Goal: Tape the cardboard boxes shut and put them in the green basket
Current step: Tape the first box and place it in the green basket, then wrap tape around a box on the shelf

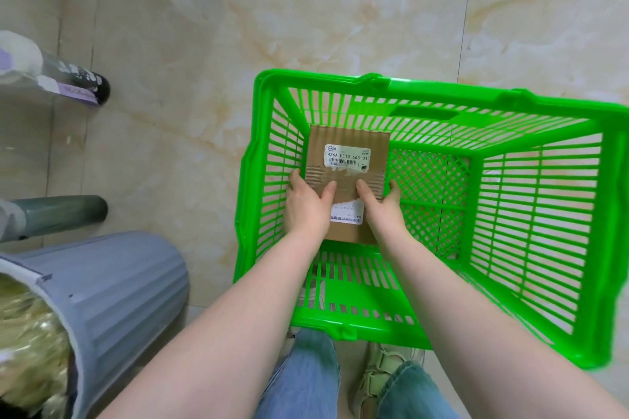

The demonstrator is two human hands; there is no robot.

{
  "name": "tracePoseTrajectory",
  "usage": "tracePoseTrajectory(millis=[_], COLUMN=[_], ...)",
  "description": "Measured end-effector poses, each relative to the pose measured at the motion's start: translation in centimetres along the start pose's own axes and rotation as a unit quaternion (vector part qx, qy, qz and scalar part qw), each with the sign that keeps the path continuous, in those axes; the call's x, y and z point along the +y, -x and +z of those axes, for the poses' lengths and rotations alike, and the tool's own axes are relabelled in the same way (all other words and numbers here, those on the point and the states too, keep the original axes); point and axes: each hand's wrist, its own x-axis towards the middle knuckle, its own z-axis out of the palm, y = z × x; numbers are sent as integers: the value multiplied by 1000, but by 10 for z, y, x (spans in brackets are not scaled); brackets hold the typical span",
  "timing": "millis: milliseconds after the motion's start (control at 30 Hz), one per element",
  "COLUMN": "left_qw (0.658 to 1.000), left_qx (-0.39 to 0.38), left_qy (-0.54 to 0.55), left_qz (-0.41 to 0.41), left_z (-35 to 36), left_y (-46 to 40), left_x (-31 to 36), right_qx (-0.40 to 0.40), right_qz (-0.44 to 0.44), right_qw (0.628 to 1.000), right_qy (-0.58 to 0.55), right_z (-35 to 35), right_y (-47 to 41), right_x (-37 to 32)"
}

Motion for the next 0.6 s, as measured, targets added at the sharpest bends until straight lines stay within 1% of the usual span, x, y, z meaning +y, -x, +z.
tracePoseTrajectory(millis=[67,133,200,233,267,300,333,367,400,433,500,600], left_qw=[1000,1000,999,998,993,978,949,908,866,832,778,708], left_qx=[1,4,2,-2,-6,-11,-19,-31,-38,-33,3,81], left_qy=[1,7,27,55,109,193,297,397,476,532,610,684], left_qz=[-10,-10,-22,-36,-53,-75,-101,-129,-147,-153,-152,-154], left_z=[-10,-25,-47,-62,-78,-96,-117,-139,-163,-186,-230,-284], left_y=[8,25,53,71,91,113,139,168,197,228,288,382], left_x=[8,16,21,23,24,25,26,26,24,20,9,-12], right_qx=[14,54,82,66,30,-20,-76,-133,-182,-221,-280,-357], right_qz=[-7,-28,-47,-58,-62,-59,-52,-43,-38,-37,-46,-62], right_qw=[1000,996,992,995,998,997,993,986,978,970,957,932], right_qy=[16,69,83,54,5,-42,-76,-94,-98,-91,-58,4], right_z=[-6,-14,-24,-30,-37,-43,-51,-57,-63,-67,-72,-71], right_y=[10,31,66,89,115,142,172,203,234,265,326,415], right_x=[-5,-15,-33,-45,-57,-70,-84,-97,-110,-122,-144,-164])
